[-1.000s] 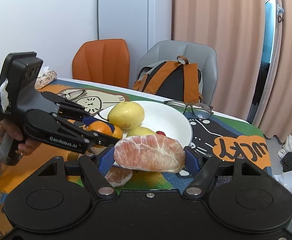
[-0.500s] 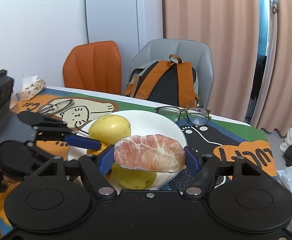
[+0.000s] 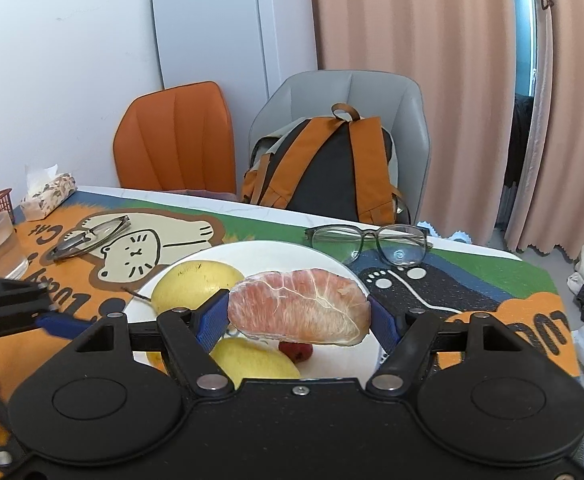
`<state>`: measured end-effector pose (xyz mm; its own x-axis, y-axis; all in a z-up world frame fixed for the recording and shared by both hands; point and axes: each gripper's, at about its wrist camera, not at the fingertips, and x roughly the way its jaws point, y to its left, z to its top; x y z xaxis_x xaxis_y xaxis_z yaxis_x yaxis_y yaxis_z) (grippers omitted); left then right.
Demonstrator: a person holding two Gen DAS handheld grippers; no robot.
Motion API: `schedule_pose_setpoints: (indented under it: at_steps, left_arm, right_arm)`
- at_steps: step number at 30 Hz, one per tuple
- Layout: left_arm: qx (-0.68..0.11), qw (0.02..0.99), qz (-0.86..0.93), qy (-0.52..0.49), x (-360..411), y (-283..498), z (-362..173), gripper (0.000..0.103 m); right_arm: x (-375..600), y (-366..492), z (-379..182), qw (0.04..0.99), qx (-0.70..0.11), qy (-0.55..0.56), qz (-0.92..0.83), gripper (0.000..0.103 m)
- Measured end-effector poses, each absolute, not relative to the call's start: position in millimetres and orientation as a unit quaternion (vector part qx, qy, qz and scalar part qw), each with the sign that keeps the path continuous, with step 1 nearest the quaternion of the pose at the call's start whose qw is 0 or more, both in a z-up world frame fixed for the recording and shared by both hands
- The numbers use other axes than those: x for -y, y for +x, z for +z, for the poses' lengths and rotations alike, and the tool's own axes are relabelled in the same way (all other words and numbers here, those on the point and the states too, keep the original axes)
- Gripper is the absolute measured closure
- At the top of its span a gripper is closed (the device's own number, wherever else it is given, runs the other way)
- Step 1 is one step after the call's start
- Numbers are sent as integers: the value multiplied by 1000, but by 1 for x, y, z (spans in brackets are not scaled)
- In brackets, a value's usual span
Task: Organize fruits
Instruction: 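Carry the orange and pomelo segment over the plate and release the orange with the left tool, then grasp the small red fruit with the left tool while the right tool releases the pomelo segment onto the plate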
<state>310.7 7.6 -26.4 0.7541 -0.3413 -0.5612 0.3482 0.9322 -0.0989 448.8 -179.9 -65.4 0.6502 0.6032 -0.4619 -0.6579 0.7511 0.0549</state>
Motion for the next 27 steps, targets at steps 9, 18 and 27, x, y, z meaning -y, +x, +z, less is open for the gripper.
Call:
schedule_pose_setpoints:
  at_steps: [9, 18, 27]
  left_arm:
    - [-300, 933, -200, -6, -21, 271, -24, 26]
    - [-327, 920, -217, 11, -12, 246, -41, 27]
    - [-348, 914, -207, 9, -9, 251, -56, 28]
  right_arm:
    - [163, 465, -68, 904, -246, -60, 343, 34]
    - [152, 471, -69, 900, -264, -82, 338, 33]
    - [144, 471, -69, 894, -292, -107, 323, 33]
